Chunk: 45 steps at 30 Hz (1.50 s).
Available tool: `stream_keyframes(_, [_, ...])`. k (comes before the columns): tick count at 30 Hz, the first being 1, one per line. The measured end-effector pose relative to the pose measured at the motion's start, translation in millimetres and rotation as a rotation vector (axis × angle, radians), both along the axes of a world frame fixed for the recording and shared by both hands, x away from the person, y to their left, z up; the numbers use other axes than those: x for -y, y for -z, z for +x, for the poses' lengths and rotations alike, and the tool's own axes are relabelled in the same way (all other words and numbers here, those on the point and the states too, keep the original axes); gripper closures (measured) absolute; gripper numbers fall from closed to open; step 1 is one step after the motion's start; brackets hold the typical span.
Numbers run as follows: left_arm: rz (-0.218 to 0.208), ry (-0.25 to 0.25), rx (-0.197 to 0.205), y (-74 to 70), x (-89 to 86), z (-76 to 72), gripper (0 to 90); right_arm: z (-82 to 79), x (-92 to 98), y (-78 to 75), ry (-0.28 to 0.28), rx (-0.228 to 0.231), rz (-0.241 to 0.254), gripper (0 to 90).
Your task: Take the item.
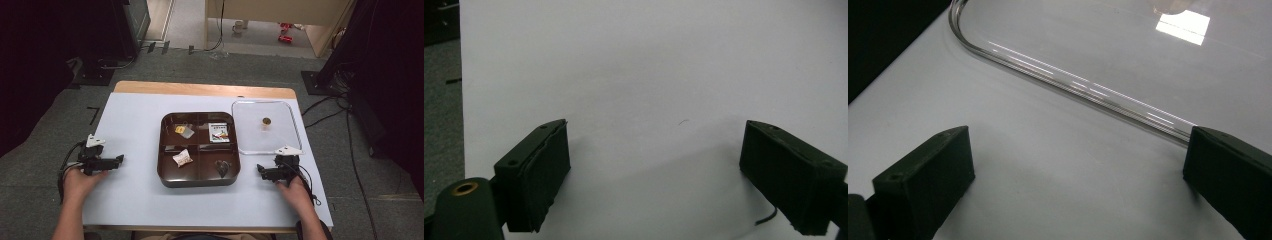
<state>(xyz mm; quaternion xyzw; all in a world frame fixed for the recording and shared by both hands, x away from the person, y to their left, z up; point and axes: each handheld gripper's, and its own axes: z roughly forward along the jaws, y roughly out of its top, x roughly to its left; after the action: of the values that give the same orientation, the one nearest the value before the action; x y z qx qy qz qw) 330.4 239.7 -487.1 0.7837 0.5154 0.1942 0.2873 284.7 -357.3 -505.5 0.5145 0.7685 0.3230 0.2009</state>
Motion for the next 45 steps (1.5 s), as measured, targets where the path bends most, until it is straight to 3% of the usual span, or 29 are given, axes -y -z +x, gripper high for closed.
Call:
stream_keyframes(3, [0.001, 0.01, -0.012, -1.9, 0.1, 0.7, 17.1, 0.0, 0.0, 0.0, 0.0, 0.0, 0.0, 0.0])
stream_keyframes(5, [-0.007, 0.016, -0.004, -3.7, 0.2, -0.1, 33.1, 0.0, 0.0, 0.0, 0.0, 0.0, 0.0, 0.0])
stream_keyframes(7, [0.007, 0.026, 0.003, -5.9, 1.9, -1.0, 36.6, 0.0, 0.0, 0.0, 0.0, 0.0, 0.0, 0.0])
stream_keyframes(16, [-0.006, 0.047, 0.031, -19.9, 11.2, -1.5, 39.7, 0.0, 0.1, -0.1, 0.0, -0.001, -0.001, 0.0])
stream_keyframes(26, [-0.004, 0.111, 0.068, -35.8, 31.4, -5.8, 39.2, 0.0, 0.1, -0.1, 0.0, -0.001, -0.001, 0.0])
stream_keyframes(33, [-0.007, 0.156, 0.064, -38.9, 45.6, -6.4, 40.9, 0.0, 0.1, 0.0, 0.0, -0.001, -0.001, 0.0])
stream_keyframes(45, [-0.055, 0.204, 0.044, -51.8, 61.2, -6.8, 42.4, -0.2, 0.0, -0.1, 0.002, -0.003, 0.001, 0.0])
